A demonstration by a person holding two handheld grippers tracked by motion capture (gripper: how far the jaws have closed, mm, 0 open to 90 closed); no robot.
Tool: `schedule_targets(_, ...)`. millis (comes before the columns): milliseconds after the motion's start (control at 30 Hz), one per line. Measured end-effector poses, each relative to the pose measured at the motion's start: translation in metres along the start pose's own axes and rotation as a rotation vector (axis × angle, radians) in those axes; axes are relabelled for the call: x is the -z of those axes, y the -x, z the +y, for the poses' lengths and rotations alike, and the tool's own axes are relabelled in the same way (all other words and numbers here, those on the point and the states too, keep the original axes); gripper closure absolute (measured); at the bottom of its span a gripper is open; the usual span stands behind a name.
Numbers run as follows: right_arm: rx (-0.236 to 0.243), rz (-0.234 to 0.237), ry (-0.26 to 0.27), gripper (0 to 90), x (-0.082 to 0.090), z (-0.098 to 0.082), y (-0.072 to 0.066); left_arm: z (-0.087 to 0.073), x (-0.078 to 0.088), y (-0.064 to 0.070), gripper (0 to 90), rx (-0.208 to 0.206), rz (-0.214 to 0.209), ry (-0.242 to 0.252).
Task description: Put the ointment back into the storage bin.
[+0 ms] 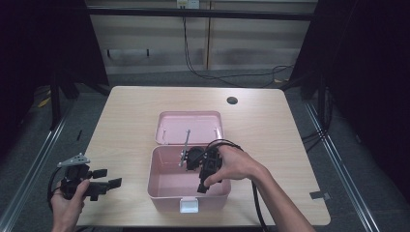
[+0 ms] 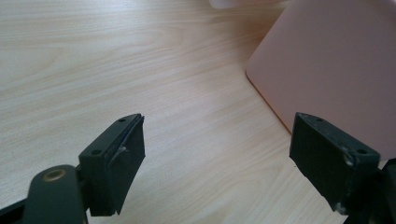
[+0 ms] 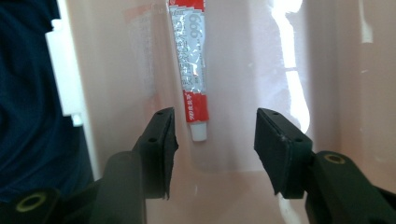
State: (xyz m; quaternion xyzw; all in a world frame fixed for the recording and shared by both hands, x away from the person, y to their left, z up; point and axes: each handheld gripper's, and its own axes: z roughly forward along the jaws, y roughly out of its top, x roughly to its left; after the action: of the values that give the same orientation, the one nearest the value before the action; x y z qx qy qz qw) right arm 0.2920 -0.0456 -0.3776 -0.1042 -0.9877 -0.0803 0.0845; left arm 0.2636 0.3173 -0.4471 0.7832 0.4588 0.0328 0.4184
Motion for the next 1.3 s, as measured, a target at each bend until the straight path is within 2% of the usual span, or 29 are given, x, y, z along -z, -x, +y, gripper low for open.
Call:
schedule_targets(133, -0.014, -0.008, 0.022, 46.9, 0.01, -0.004, 0.0, 0.0, 0.0, 0.0, 18.1, 0.001, 0.0, 0.0)
schedule_targets(233, -0.053, -0.014, 0.024, 45.6, 0.015, -0.007, -0.001, 0.0, 0.0, 0.0, 18.1, -0.001, 0.002, 0.0)
schedule_targets(400, -0.059, -0.024, 0.024, 44.6, 0.02, -0.012, 0.0, 0.0, 0.0, 0.0, 18.1, -0.001, 0.002, 0.0)
schedule_targets(500, -0.079, -0.036, 0.034, 42.9, 0.028, -0.015, 0.0, 0.0, 0.0, 0.0, 18.1, -0.001, 0.003, -0.001)
schedule_targets(767, -0.086, -0.061, 0.044, 40.8, 0.046, -0.022, -0.001, 0.0, 0.0, 0.0, 18.1, 0.0, 0.001, -0.001)
schedule_targets(833, -0.084, -0.06, 0.049, 41.0, 0.049, -0.025, -0.001, 0.0, 0.0, 0.0, 18.1, 0.0, 0.001, 0.0)
schedule_targets(867, -0.098, -0.066, 0.064, 41.1, 0.052, -0.029, 0.0, 0.0, 0.0, 0.0, 18.1, 0.001, 0.003, 0.0)
schedule_targets(1033, -0.109, -0.088, 0.05, 41.3, 0.058, -0.038, -0.002, 0.0, -0.001, 0.001, 18.1, 0.002, 0.0, -0.001)
schedule_targets(1300, -0.13, -0.113, 0.067, 41.2, 0.07, -0.054, -0.004, 0.0, -0.001, 0.001, 18.1, 0.003, -0.001, 0.001)
